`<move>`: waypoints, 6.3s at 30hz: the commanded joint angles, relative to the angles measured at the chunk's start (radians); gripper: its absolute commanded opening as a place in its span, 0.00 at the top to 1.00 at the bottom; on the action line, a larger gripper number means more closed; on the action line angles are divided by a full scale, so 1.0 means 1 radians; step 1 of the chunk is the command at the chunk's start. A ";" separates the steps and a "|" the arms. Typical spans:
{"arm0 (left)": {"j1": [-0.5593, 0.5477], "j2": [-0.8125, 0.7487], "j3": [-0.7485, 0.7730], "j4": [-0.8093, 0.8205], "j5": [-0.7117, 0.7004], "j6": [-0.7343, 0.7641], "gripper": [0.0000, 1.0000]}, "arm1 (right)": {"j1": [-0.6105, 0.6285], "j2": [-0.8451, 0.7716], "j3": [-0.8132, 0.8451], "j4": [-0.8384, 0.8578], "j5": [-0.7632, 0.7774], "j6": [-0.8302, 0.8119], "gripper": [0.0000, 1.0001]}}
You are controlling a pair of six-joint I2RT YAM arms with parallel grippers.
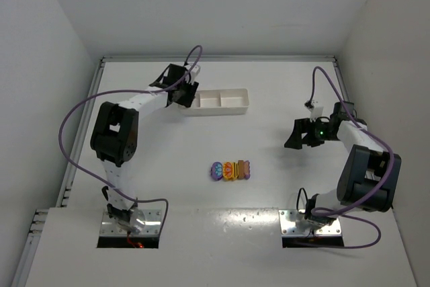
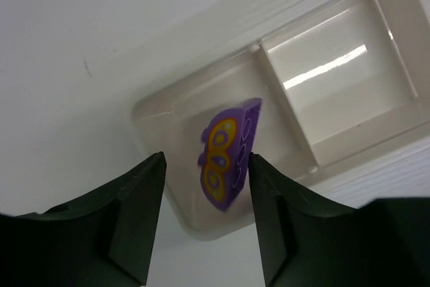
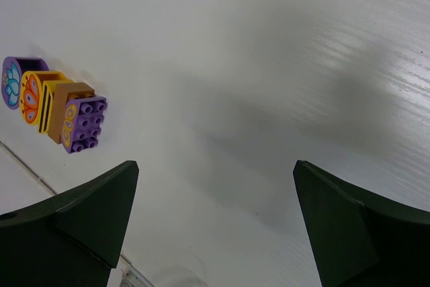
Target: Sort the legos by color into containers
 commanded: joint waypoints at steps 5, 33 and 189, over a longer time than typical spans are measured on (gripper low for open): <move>0.021 -0.027 0.023 0.028 0.032 -0.009 0.31 | -0.003 0.002 0.032 0.012 -0.014 -0.020 0.01; -0.373 -0.573 -0.606 -0.139 0.471 0.485 0.22 | -0.003 0.002 0.032 -0.006 -0.014 -0.020 0.01; -0.715 -0.267 -0.263 0.149 0.115 0.268 0.76 | 0.285 0.518 0.364 -0.761 -0.559 -0.663 1.00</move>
